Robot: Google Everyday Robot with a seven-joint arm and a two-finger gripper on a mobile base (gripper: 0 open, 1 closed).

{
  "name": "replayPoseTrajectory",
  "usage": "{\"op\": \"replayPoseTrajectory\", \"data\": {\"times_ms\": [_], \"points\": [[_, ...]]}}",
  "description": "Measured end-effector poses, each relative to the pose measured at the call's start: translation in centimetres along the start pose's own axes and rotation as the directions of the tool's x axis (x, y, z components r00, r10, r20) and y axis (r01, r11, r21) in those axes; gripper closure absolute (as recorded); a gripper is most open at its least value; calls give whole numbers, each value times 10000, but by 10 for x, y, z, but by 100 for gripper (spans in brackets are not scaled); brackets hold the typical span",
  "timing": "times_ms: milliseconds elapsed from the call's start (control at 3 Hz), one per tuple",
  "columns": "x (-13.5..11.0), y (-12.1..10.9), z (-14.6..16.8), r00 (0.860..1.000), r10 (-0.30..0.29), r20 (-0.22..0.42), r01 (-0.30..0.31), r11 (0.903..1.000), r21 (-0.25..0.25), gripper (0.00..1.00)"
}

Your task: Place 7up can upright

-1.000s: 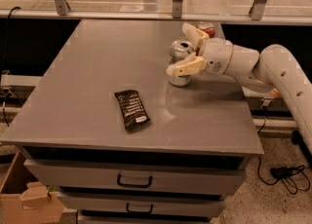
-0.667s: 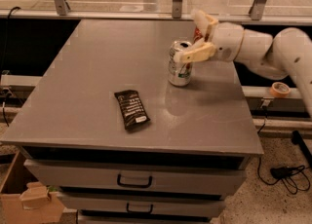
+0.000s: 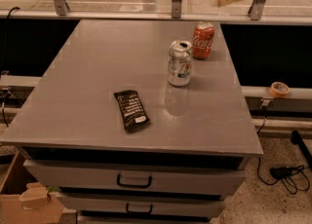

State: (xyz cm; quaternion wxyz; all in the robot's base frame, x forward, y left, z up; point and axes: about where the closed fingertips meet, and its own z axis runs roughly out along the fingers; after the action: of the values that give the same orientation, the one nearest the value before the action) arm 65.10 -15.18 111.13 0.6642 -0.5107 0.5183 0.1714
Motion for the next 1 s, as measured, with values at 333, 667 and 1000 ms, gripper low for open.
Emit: {"op": "replayPoseTrajectory", "data": {"times_ms": [333, 667, 1000], "points": [[-21, -28, -26, 9991, -427, 68, 421, 9967, 689, 0], [-21, -28, -25, 9991, -423, 84, 416, 9968, 684, 0], [-16, -43, -33, 9939, -1027, -392, 1068, 9863, 1255, 0]]}}
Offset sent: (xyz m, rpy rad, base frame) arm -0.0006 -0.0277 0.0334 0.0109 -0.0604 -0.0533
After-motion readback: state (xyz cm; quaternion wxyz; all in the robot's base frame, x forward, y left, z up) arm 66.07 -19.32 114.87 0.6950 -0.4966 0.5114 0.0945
